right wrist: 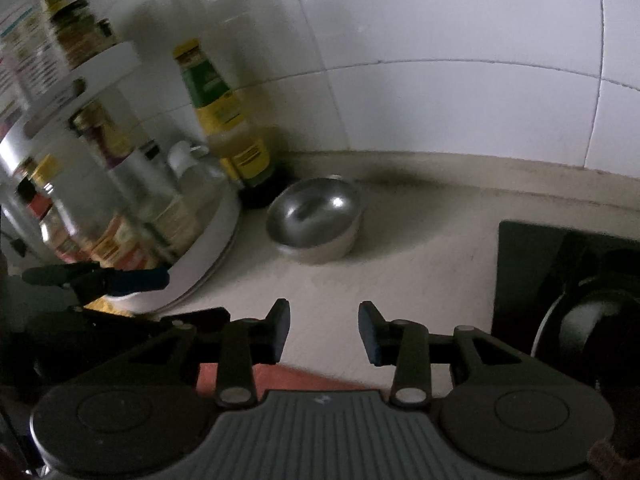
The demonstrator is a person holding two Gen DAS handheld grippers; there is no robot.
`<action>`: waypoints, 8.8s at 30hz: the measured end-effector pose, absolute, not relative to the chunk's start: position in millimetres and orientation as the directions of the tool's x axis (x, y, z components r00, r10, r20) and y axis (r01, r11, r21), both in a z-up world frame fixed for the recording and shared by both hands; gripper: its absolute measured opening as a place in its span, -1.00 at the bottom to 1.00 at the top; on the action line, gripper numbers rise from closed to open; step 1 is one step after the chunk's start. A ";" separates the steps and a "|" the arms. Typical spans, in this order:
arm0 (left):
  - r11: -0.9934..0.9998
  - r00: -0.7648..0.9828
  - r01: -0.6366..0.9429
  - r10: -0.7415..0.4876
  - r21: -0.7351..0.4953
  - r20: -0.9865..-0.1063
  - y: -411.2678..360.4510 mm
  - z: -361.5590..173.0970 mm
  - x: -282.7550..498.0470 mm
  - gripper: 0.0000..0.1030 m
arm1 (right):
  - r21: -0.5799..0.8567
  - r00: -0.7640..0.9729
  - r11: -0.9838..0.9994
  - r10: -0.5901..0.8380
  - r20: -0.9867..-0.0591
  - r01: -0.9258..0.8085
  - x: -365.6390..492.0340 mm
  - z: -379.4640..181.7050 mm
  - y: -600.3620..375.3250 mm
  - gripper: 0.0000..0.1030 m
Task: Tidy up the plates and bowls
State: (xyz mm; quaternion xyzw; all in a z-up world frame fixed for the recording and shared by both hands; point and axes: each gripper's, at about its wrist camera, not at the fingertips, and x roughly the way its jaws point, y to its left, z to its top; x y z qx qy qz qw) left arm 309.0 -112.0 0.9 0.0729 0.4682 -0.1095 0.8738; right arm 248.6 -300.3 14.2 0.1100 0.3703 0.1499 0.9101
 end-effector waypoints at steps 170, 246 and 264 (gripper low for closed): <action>0.917 0.380 0.325 -0.351 -0.232 -0.856 6.3 -6.5 226.5 0.22 | 0.534 0.344 0.766 0.640 -0.687 -0.358 186.1 -56.0 -182.5 -0.46; 0.775 0.409 0.621 -0.447 -0.116 -0.796 -96.0 -50.4 372.4 0.79 | 0.458 0.663 0.881 0.413 -0.625 -0.118 348.7 -29.0 -369.1 -0.17; 0.750 0.503 0.658 -0.505 -0.068 -0.701 -134.1 -28.7 368.5 0.89 | 0.427 0.726 0.898 0.362 -0.585 -0.103 356.6 -20.9 -364.3 -0.14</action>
